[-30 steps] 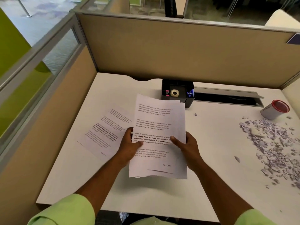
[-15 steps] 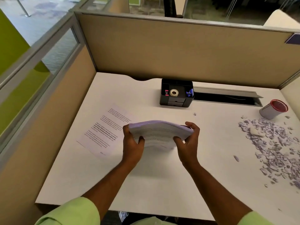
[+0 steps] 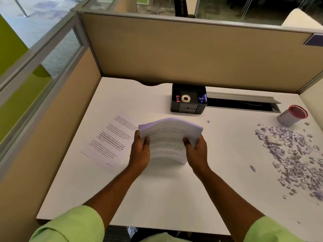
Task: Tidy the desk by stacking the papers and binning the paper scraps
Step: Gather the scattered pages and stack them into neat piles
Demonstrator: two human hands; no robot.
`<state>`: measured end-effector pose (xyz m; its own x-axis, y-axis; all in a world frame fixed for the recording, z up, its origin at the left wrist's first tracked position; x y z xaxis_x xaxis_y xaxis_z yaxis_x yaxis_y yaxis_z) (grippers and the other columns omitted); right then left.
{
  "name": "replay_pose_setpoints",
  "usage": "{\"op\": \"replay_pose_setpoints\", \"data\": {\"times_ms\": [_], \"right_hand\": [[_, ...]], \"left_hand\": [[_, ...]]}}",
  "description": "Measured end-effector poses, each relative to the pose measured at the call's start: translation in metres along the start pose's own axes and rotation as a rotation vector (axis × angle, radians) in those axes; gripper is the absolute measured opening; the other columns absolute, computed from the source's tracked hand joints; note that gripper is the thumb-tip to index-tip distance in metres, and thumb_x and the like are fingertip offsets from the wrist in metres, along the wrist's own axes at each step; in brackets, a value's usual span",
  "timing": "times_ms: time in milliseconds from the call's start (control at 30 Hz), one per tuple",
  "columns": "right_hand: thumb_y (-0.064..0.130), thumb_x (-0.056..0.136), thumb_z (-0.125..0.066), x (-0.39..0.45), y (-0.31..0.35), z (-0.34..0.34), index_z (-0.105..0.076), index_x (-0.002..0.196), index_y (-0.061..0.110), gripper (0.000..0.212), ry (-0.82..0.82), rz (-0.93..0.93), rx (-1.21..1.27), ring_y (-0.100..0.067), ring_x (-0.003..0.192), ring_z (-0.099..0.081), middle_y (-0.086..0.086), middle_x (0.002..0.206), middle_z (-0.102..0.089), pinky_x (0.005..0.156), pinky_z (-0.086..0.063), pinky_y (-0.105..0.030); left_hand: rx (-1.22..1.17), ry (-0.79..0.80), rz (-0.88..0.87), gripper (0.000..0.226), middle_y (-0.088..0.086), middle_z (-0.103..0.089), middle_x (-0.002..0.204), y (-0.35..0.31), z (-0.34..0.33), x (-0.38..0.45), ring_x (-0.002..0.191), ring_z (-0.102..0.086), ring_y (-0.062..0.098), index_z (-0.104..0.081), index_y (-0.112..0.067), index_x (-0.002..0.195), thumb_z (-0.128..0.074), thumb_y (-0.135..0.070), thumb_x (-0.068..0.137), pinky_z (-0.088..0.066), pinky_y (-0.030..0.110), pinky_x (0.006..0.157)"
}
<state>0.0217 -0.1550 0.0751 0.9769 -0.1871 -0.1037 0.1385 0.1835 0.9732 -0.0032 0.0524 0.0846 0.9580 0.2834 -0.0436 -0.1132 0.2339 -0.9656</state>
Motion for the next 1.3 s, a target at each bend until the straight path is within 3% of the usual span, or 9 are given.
{"op": "replay_pose_setpoints", "data": {"times_ms": [100, 233, 400, 467, 633, 767, 933, 1100, 1300], "right_hand": [[-0.001, 0.095, -0.061, -0.003, 0.010, 0.001, -0.055, 0.122, 0.024, 0.038, -0.035, 0.040, 0.049, -0.014, 0.105, -0.065, 0.002, 0.112, -0.067, 0.080, -0.056, -0.029], [-0.009, 0.085, -0.068, -0.016, 0.008, 0.006, -0.046, 0.134, 0.019, 0.061, 0.025, 0.073, 0.055, -0.006, 0.109, -0.060, 0.007, 0.119, -0.061, 0.081, -0.055, -0.018], [0.013, 0.096, -0.070, -0.009, -0.005, 0.003, -0.064, 0.125, 0.019, 0.030, -0.005, -0.014, 0.062, -0.021, 0.107, -0.069, 0.001, 0.112, -0.073, 0.087, -0.060, -0.035], [0.010, 0.098, -0.066, -0.007, -0.003, 0.002, -0.067, 0.120, 0.017, 0.023, -0.026, -0.031, 0.079, -0.024, 0.104, -0.069, -0.002, 0.108, -0.074, 0.080, -0.059, -0.029], [-0.002, 0.093, -0.066, -0.015, -0.007, 0.004, -0.058, 0.128, 0.016, 0.041, 0.027, -0.007, 0.062, -0.015, 0.106, -0.066, 0.000, 0.114, -0.069, 0.080, -0.059, -0.025], [0.003, 0.096, -0.062, -0.013, -0.024, 0.004, -0.067, 0.113, 0.015, 0.021, 0.038, -0.090, -0.024, -0.024, 0.102, -0.069, 0.000, 0.105, -0.073, 0.085, -0.059, -0.040], [0.000, 0.097, -0.060, -0.012, -0.020, 0.004, -0.065, 0.120, 0.014, 0.027, -0.003, -0.071, 0.015, -0.021, 0.101, -0.069, -0.004, 0.109, -0.073, 0.084, -0.058, -0.034], [0.002, 0.096, -0.061, -0.011, -0.032, 0.001, -0.064, 0.120, 0.019, 0.029, 0.065, -0.134, -0.044, -0.022, 0.107, -0.068, 0.003, 0.110, -0.072, 0.089, -0.060, -0.039], [0.022, 0.092, -0.075, 0.010, -0.006, 0.008, -0.061, 0.120, 0.023, 0.032, 0.129, -0.026, -0.059, -0.016, 0.100, -0.073, 0.005, 0.114, -0.073, 0.084, -0.063, -0.043]], "left_hand": [[0.002, -0.016, -0.003, 0.031, -0.018, -0.057, 0.109, 0.001, 0.001, 0.002, 0.101, -0.055, -0.010, -0.044, -0.021, 0.131, -0.041, -0.010, 0.103, -0.047, 0.016, 0.083], [-0.014, 0.051, -0.015, 0.045, -0.016, -0.056, 0.117, 0.005, 0.001, -0.006, 0.109, -0.053, -0.007, -0.037, -0.025, 0.135, -0.051, -0.005, 0.098, -0.049, 0.013, 0.088], [0.012, 0.044, -0.011, 0.021, -0.020, -0.056, 0.106, -0.002, -0.004, -0.005, 0.097, -0.054, -0.017, -0.041, -0.034, 0.118, -0.046, -0.021, 0.103, -0.046, 0.005, 0.074], [0.014, 0.016, -0.010, 0.019, -0.019, -0.057, 0.105, -0.003, -0.003, -0.003, 0.095, -0.054, -0.017, -0.044, -0.027, 0.122, -0.042, -0.019, 0.104, -0.045, 0.004, 0.073], [0.021, 0.024, -0.029, 0.023, -0.011, -0.057, 0.111, 0.006, -0.003, -0.007, 0.105, -0.056, -0.002, -0.039, -0.035, 0.123, -0.041, -0.022, 0.104, -0.049, 0.012, 0.081], [0.012, 0.042, 0.049, 0.026, -0.019, -0.054, 0.109, 0.013, -0.003, -0.011, 0.106, -0.054, 0.000, -0.038, -0.033, 0.127, -0.040, -0.021, 0.105, -0.045, 0.003, 0.071], [-0.005, 0.046, 0.053, 0.028, -0.015, -0.056, 0.110, 0.011, -0.002, -0.011, 0.105, -0.056, 0.001, -0.041, -0.026, 0.131, -0.040, -0.016, 0.104, -0.047, 0.004, 0.073], [0.122, 0.123, 0.069, 0.037, -0.008, -0.060, 0.111, 0.021, -0.003, -0.007, 0.100, -0.060, 0.006, -0.041, -0.023, 0.134, -0.054, -0.017, 0.099, -0.054, 0.020, 0.078], [0.152, -0.027, 0.073, 0.021, -0.006, -0.060, 0.101, -0.008, 0.006, 0.019, 0.083, -0.061, 0.005, -0.048, -0.022, 0.117, -0.051, -0.012, 0.100, -0.046, 0.012, 0.058]]}}
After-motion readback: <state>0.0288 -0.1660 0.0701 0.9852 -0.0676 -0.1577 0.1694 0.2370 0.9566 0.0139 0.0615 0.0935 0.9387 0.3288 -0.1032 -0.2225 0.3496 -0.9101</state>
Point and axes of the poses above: each hand's wrist, its own x-axis towards the middle knuckle, its own z-axis out of the back of the hand, y = z × x, the point moved 4 cm from there along x, towards the middle knuckle
